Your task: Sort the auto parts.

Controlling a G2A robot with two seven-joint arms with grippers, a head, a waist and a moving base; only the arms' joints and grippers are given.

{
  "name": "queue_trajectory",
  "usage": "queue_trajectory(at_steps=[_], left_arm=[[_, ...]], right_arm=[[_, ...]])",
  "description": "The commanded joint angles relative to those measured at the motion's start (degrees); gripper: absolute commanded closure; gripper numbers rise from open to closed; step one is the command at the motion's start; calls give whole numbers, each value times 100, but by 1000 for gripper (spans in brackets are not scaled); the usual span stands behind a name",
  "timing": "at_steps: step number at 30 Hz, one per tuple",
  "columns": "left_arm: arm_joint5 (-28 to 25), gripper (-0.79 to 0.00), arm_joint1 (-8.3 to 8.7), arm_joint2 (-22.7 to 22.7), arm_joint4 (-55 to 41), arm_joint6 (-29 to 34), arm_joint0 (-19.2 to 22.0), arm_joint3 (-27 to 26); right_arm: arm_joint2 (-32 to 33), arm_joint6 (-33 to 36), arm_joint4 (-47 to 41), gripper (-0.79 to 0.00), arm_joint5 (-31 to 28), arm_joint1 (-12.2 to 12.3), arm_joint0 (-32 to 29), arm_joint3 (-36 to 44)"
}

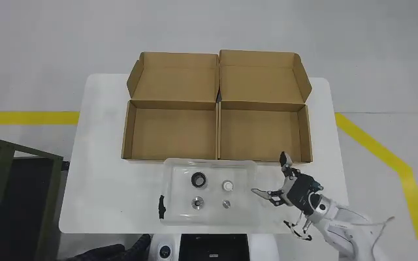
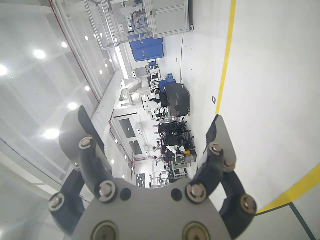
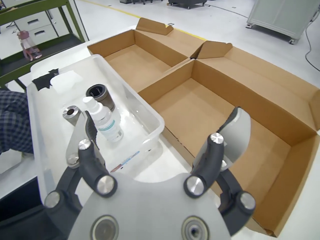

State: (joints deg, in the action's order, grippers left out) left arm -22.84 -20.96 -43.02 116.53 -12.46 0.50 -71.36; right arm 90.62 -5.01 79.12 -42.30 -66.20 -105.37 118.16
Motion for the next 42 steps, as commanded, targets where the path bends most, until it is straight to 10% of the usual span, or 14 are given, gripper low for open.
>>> queue_trajectory(at_steps=[1,42], left_arm=[[0,-785,0,0,0,0,0,0],[0,-785,0,0,0,0,0,0]], right_arm=[[-136,152,126,-785,-104,9,3,101],[-2112,2647,710,-785,530,20,1031,82]])
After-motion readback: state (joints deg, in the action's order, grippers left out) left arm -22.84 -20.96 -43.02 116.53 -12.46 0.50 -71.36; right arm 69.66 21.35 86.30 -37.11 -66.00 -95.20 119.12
